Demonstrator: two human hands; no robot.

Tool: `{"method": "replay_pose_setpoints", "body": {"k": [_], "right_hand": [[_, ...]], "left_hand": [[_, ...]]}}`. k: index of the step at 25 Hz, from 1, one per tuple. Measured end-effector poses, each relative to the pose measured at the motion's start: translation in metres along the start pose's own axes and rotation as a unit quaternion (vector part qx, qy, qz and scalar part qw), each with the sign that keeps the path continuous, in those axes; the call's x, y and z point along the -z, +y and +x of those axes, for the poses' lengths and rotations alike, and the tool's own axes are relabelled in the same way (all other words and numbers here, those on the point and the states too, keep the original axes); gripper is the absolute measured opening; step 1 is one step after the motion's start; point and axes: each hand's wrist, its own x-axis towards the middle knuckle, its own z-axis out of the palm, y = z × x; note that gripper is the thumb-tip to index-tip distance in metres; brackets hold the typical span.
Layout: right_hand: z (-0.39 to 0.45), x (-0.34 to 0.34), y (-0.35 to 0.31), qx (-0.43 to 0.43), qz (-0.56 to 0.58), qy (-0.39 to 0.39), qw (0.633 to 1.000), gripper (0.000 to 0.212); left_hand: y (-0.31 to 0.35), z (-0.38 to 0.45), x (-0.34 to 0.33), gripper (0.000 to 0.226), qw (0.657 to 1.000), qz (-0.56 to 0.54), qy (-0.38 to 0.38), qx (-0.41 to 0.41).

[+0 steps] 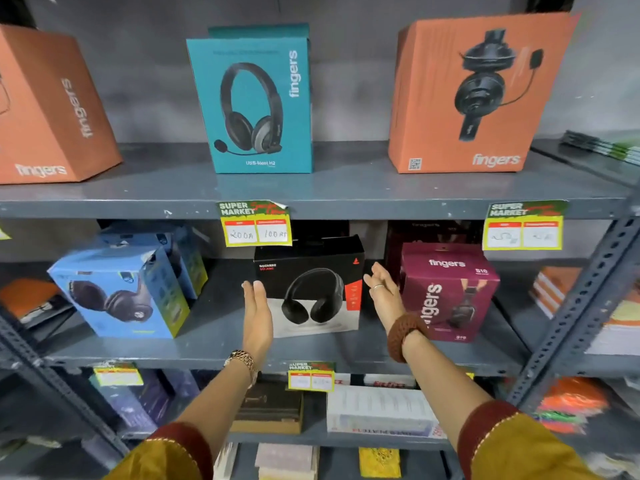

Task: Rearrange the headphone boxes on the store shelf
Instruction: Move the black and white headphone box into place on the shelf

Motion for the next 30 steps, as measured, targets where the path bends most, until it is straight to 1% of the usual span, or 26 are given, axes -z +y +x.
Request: {"method": "replay_pose_setpoints", "body": {"k": [3, 5, 6, 9, 12, 14, 18, 22, 28, 30], "right_hand": [[0.013, -0.029, 0.001, -0.031, -0.011, 0.043, 0.999, 0.052], [0.012, -0.045, 0.003, -0.028, -0.014, 0.082, 0.996, 0.051], [0.011, -0.051, 0.004, -0.024, -0.014, 0.096, 0.995, 0.05], [0.008, -0.064, 0.008, -0.017, -0.019, 0.118, 0.993, 0.046], [0.005, -0.07, 0.01, -0.008, -0.026, 0.119, 0.993, 0.043], [0.005, -0.068, 0.008, -0.015, -0.034, 0.116, 0.993, 0.042], [0.003, -0.064, 0.006, -0.021, -0.047, 0.103, 0.993, 0.039], [0.008, -0.059, 0.008, -0.024, -0.061, 0.092, 0.994, 0.042], [0.013, -0.054, 0.015, -0.022, -0.052, 0.077, 0.995, 0.044], [0.008, -0.056, 0.018, -0.015, -0.05, 0.09, 0.995, 0.046]], "left_hand": [[-0.004, 0.028, 0.01, 0.077, 0.999, -0.029, -0.045, 0.005], [-0.007, 0.045, 0.02, 0.083, 0.996, -0.05, -0.078, 0.014], [-0.008, 0.052, 0.024, 0.081, 0.994, -0.064, -0.086, 0.021], [-0.005, 0.062, 0.036, 0.062, 0.99, -0.095, -0.098, 0.032], [0.001, 0.063, 0.043, 0.059, 0.99, -0.094, -0.099, 0.027], [0.001, 0.064, 0.045, 0.06, 0.99, -0.09, -0.106, 0.034], [-0.007, 0.069, 0.048, 0.062, 0.99, -0.089, -0.097, 0.041], [-0.01, 0.065, 0.046, 0.064, 0.992, -0.075, -0.093, 0.042], [0.0, 0.056, 0.048, 0.059, 0.993, -0.053, -0.105, 0.027], [-0.005, 0.058, 0.053, 0.064, 0.992, -0.054, -0.11, 0.028]]}}
